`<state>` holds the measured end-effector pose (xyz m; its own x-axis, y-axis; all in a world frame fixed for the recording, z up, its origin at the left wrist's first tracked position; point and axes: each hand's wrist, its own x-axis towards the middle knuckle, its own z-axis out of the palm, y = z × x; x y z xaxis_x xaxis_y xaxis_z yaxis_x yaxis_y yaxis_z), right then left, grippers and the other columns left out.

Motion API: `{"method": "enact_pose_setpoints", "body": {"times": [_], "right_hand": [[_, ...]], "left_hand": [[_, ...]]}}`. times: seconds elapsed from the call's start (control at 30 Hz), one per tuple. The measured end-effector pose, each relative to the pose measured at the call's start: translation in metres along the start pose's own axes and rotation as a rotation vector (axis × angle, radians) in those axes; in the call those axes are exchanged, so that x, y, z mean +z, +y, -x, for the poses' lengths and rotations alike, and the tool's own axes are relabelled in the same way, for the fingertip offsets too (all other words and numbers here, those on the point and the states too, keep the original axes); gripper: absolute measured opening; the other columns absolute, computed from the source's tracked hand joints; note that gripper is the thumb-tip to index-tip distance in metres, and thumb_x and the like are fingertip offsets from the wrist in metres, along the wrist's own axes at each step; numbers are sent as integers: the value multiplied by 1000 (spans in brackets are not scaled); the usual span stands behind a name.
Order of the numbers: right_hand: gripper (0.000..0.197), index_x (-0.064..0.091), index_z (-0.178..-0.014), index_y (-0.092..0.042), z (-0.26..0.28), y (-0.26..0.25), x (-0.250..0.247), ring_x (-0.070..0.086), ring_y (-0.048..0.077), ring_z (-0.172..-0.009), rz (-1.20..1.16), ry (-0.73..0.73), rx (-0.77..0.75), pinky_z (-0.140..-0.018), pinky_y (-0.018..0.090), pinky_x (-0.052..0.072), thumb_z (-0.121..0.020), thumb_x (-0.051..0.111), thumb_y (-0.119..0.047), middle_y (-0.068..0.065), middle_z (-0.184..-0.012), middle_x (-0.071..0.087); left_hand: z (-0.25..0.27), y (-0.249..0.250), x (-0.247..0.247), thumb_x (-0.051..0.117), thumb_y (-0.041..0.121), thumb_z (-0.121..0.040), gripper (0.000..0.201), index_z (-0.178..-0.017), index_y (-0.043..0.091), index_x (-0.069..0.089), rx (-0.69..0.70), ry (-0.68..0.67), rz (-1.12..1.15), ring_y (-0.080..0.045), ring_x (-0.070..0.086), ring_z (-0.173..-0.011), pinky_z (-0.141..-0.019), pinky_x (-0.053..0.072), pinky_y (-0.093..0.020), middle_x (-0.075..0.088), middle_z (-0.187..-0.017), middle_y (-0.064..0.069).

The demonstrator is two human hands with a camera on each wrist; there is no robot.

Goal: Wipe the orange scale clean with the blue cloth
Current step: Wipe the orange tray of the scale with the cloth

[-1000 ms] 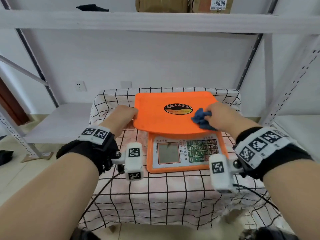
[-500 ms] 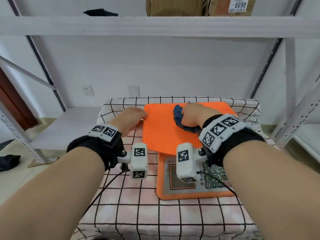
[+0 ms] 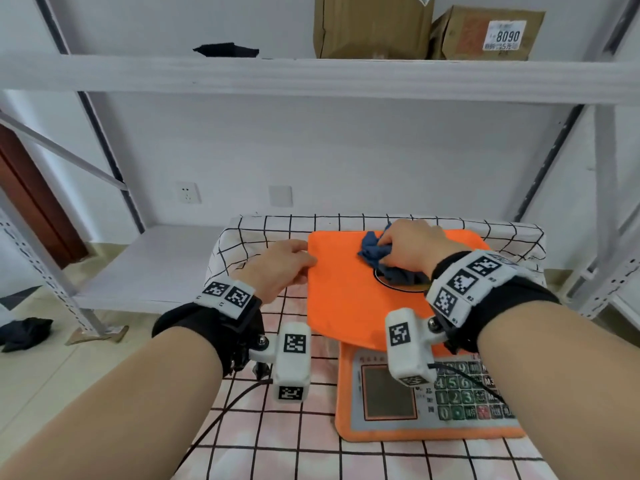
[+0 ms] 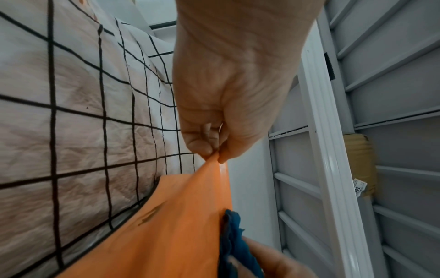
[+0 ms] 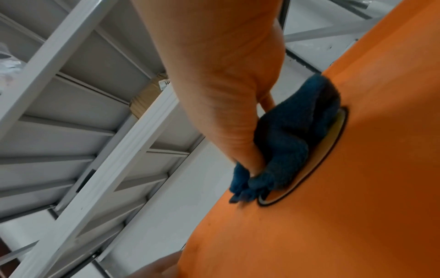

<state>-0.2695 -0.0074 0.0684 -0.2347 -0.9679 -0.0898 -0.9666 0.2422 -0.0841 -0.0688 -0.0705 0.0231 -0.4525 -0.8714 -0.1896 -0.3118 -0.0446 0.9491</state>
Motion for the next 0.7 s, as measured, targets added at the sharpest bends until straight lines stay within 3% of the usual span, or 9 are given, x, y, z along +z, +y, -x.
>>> {"method": "enact_pose_setpoints", "body": {"times": [0.13, 0.23, 0.3, 0.37, 0.5, 0.6, 0.7], "right_hand": [[15, 62, -86, -10, -19, -22, 4, 55, 25, -89, 44, -74, -61, -70, 28, 37, -87, 49, -16, 4, -84, 57], [18, 61, -97, -15, -23, -42, 6, 54, 28, -99, 5, -88, -159, -80, 30, 39, -91, 44, -17, 9, -102, 57], [24, 61, -107, -13, -26, -60, 11, 53, 29, -106, 21, -88, -207, -87, 31, 39, -93, 42, -16, 11, -112, 55], [25, 62, -109, -10, -31, -74, 14, 52, 26, -100, 30, -96, -243, -81, 28, 38, -93, 43, -14, 10, -107, 55], [25, 67, -103, -7, -27, -66, 3, 49, 16, -81, -142, -176, -324, -57, 10, 37, -86, 49, -6, -2, -74, 55], [25, 71, -101, -25, -17, -47, -10, 56, 16, -85, -41, -210, -344, -74, 24, 46, -80, 61, -15, -2, -87, 62], [10, 69, -82, -25, -22, -35, -9, 55, 21, -84, 114, -99, -297, -71, 26, 39, -81, 60, -20, -2, -76, 54]], "left_hand": [[-3, -5, 0, 53, 3, -90, 35, -125, 1, 55, 2, 5, 84, -28, 56, -87, -92, 50, -47, 63, -112, -27], [-1, -8, 3, 49, 1, -91, 29, -119, 3, 59, 23, -29, 154, -27, 51, -89, -94, 47, -45, 60, -103, -20], [1, -8, 4, 46, -1, -92, 26, -113, 3, 61, 45, -43, 185, -26, 50, -87, -88, 46, -41, 59, -100, -19], [2, -10, 3, 44, -1, -92, 27, -113, 2, 61, 58, -46, 194, -26, 47, -85, -82, 43, -39, 56, -98, -19], [3, -10, 1, 44, 0, -92, 29, -116, 0, 60, 46, -78, 181, -29, 46, -90, -86, 41, -42, 57, -101, -21], [0, -9, -3, 41, -5, -91, 29, -109, 4, 63, 26, -67, 203, -24, 54, -81, -80, 49, -34, 61, -97, -16], [-3, -10, -9, 43, -5, -91, 29, -109, 3, 63, 12, -67, 233, -13, 55, -64, -58, 51, -18, 62, -84, -8]]}}
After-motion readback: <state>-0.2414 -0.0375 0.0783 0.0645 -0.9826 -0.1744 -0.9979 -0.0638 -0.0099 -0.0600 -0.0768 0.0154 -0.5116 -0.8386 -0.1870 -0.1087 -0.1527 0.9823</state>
